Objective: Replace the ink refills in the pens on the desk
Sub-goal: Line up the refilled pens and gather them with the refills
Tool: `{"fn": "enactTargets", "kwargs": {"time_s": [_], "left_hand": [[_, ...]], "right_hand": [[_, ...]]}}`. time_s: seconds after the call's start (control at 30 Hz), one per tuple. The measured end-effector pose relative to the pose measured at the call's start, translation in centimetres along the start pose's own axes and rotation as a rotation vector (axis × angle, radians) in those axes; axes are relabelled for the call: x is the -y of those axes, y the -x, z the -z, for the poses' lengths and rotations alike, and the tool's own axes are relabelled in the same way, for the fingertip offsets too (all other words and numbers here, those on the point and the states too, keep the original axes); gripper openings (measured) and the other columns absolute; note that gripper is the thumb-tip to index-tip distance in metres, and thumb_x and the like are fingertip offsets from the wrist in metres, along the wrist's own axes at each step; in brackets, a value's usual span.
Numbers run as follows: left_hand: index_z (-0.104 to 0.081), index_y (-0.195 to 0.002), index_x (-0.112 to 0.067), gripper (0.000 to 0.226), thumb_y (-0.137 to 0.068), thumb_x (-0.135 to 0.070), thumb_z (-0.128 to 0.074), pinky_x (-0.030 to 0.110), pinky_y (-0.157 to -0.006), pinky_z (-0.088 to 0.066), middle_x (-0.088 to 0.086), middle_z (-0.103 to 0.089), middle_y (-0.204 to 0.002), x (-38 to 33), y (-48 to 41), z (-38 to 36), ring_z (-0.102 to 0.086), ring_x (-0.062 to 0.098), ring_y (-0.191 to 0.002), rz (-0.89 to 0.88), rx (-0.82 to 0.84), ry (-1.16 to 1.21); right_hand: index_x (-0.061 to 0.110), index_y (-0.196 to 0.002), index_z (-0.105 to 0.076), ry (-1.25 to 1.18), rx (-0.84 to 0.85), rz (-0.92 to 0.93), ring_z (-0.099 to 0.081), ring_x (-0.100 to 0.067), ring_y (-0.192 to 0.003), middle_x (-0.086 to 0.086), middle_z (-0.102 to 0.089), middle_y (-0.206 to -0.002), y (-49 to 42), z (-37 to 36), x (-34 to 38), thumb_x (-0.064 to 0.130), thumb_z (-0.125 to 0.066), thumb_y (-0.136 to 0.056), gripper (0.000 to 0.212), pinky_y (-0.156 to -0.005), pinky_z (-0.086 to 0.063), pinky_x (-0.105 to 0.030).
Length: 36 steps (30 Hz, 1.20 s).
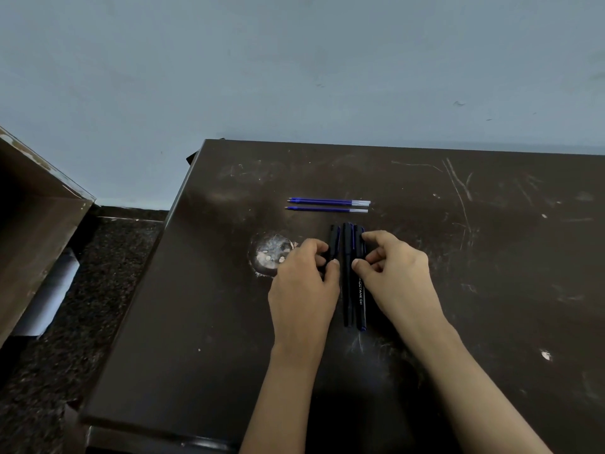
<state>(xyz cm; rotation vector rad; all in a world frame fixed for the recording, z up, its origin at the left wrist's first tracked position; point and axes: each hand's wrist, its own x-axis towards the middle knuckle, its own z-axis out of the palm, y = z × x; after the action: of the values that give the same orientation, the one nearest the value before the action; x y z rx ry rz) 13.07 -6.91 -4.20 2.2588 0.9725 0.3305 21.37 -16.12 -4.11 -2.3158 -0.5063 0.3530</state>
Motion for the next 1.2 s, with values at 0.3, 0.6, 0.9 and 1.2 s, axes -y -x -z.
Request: {"fn": "enactTargets", "kwargs": {"time_s": [0.3, 0.6, 0.9, 1.2], "left_hand": [[-0.062, -0.124, -0.024, 0.035, -0.089, -0.021, -0.063, 0.023, -0.078, -0.050, -0.007, -0.062, -0.098, 0.1, -0.3, -0.1, -0.056, 0.003, -0.082, -0.074, 0.039, 0.084], [-0.061, -0.124, -0.021, 0.035, -0.090, -0.016, -0.060, 0.014, -0.074, -0.039, -0.004, -0.063, -0.102, 1.9, -1.0, 1.2, -0.054, 0.004, -0.082, -0.039, -0.011, 0.052], [-0.060, -0.123, -0.022, 0.033, -0.090, -0.016, -0.060, 0.010, -0.069, -0.039, -0.007, -0.058, -0.099, 4.4, -1.5, 3.7, -0.058, 0.005, -0.084, -0.015, -0.042, 0.035], [-0.062, -0.120, -0.024, 0.031, -0.089, -0.018, -0.061, 0.011, -0.066, -0.041, -0.010, -0.058, -0.096, 6.1, -1.9, 5.0, -0.059, 0.007, -0.081, 0.017, -0.055, 0.025]], "right_hand": [[0.018, -0.127, -0.056, -0.027, -0.021, 0.002, -0.056, -0.006, -0.074, 0.001, -0.063, -0.091, 0.0, -0.5, 0.2, 0.016, -0.067, -0.085, 0.043, -0.070, -0.041, -0.015], [0.018, -0.128, -0.056, -0.102, -0.018, 0.004, -0.060, -0.014, -0.082, -0.001, -0.063, -0.090, 0.3, -3.0, 2.2, 0.015, -0.067, -0.085, 0.045, -0.074, -0.045, -0.021], [0.019, -0.129, -0.055, -0.128, 0.008, 0.033, -0.059, -0.011, -0.080, 0.000, -0.062, -0.091, 1.0, -5.6, 4.7, 0.016, -0.066, -0.085, 0.045, -0.075, -0.046, -0.020], [0.018, -0.131, -0.054, -0.133, 0.005, 0.054, -0.059, -0.012, -0.081, -0.001, -0.061, -0.093, 1.4, -7.1, 6.1, 0.015, -0.065, -0.086, 0.046, -0.080, -0.051, -0.028]]}}
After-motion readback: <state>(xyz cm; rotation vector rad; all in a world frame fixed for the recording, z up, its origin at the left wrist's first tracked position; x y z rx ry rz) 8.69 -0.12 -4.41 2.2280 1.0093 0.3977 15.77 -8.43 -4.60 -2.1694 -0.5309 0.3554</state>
